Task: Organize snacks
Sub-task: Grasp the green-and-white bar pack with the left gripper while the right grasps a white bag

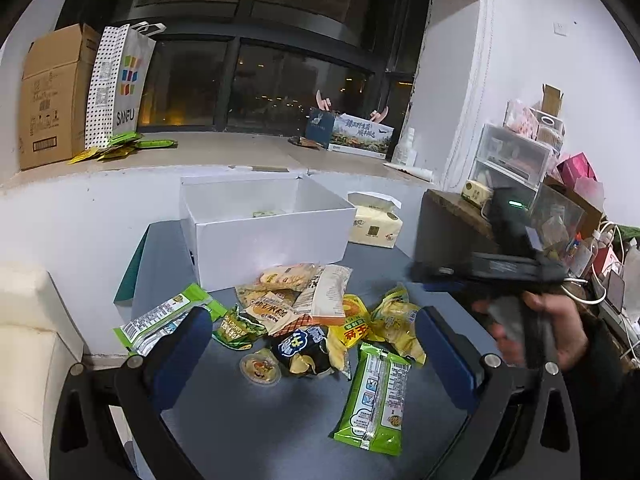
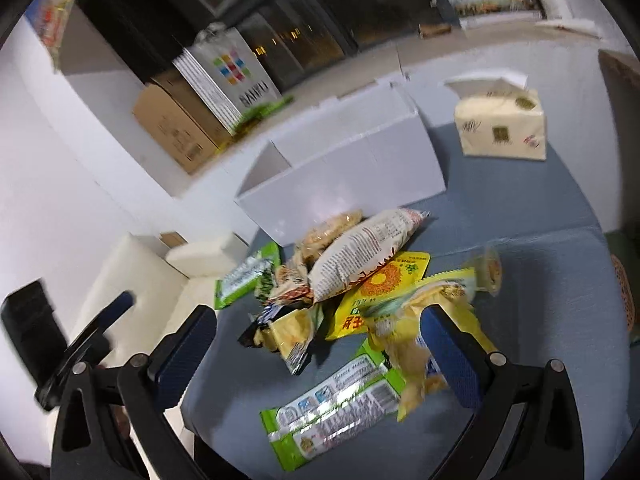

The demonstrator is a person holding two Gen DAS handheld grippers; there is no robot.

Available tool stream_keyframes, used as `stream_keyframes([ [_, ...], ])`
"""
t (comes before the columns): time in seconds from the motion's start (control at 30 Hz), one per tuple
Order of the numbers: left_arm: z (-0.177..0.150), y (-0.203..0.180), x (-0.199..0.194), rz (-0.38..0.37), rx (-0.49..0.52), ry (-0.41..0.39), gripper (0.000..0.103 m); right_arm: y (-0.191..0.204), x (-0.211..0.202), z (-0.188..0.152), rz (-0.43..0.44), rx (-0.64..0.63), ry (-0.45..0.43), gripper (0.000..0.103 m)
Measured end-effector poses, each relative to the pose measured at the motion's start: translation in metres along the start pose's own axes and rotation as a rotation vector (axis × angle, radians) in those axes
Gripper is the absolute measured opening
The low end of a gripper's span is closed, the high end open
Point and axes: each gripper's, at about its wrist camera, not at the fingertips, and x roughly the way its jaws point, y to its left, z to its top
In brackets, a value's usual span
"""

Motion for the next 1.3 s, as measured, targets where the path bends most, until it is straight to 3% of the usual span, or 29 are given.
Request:
stream_keyframes([
  [0.17,-0.005,0.013,-0.006,0.008,-0.028,-0.008,0.103,-0.001,0.063,0.031,-0.117,0.053,0.153,0.103],
  [0.53,-0.022,0.051,-0.011,0.080,-0.065,0.023,0.103,-0.016,0.149,0.056,-0.225,0.126,0.290,0.103],
  [0.57,-0.024,0.054,-0.011,0.087,-0.065,0.028,0.103,-0.018,0.156,0.055,-0.238,0.127,0.312,0.101],
  [0.6,-0.025,0.055,-0.010,0.091,-0.065,0.031,0.103,-0.020,0.160,0.053,-0.233,0.130,0.325,0.077],
  [0.63,-0.026,0.057,-0.010,0.093,-0.064,0.034,0.103,-0.021,0.163,0.050,-0.222,0.129,0.341,0.065],
  [0.8,-0.030,0.065,-0.003,0.098,-0.065,0.054,0.103,-0.024,0.145,0.047,-0.150,0.147,0.318,0.044],
  [1.07,-0.031,0.072,0.018,0.098,0.001,0.102,0.103,-0.024,0.087,0.044,-0.127,0.106,0.207,0.034],
  [1.23,-0.022,0.094,0.066,0.070,0.097,0.239,0.103,-0.025,0.048,0.042,-0.065,0.093,0.123,0.032],
  [1.3,-0.018,0.107,0.093,0.102,0.172,0.307,0.103,-0.024,0.033,0.039,-0.047,0.076,0.108,0.032],
])
